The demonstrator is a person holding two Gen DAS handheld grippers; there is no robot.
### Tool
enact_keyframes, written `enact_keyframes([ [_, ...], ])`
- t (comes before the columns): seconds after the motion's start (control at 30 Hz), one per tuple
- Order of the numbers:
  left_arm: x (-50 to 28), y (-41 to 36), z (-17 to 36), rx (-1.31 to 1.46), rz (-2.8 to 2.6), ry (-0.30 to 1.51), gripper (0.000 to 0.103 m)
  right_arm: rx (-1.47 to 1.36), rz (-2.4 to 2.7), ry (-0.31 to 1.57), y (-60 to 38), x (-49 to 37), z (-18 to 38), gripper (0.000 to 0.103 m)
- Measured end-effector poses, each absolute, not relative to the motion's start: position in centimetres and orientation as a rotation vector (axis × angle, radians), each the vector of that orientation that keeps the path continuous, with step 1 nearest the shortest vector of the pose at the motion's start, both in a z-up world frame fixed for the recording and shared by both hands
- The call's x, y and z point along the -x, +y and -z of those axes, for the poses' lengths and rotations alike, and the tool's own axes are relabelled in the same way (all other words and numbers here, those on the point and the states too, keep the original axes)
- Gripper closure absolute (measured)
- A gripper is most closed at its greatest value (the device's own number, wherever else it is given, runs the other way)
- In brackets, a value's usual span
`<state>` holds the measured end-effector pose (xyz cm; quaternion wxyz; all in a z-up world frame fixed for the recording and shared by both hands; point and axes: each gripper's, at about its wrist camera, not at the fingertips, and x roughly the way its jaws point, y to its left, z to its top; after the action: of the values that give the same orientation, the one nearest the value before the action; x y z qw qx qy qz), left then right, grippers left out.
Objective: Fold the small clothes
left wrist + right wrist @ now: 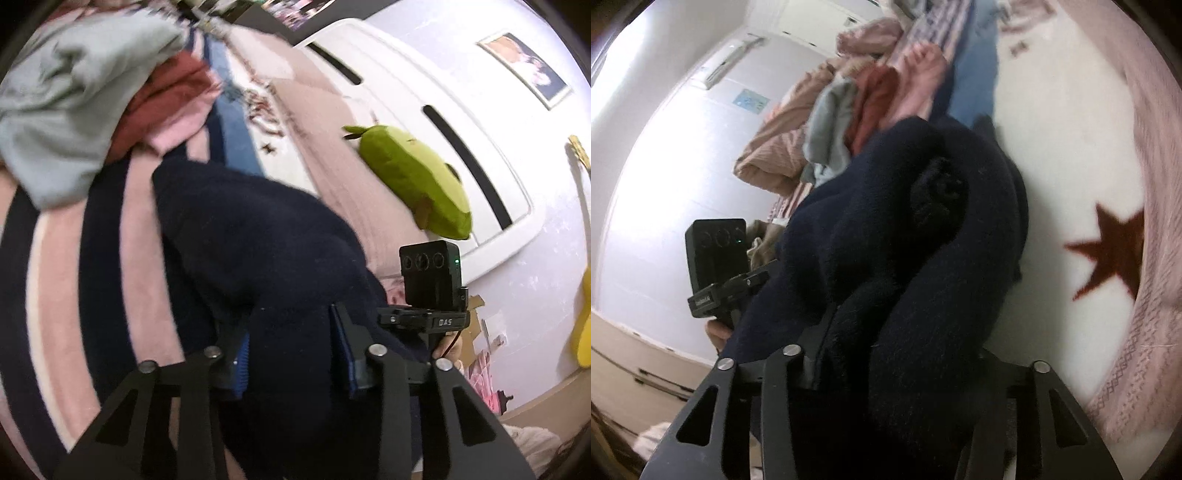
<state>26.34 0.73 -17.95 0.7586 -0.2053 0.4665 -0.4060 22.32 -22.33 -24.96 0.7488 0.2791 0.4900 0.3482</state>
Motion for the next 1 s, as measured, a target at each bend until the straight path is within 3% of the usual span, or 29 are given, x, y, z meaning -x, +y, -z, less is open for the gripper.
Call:
enact_keyframes([
  [0.4,-23.8,6.8,7.7,0.342,0.83,0.825,0.077,-0.504,-0.873,0.882,-16.3,-21.8,16.6,0.068],
  [1.0,-18.4,28.8,-3.8,0.247,0.529,0.687,0.077,-0.333,-1.146,0.807,10.3,-23.5,8.2,0.069],
])
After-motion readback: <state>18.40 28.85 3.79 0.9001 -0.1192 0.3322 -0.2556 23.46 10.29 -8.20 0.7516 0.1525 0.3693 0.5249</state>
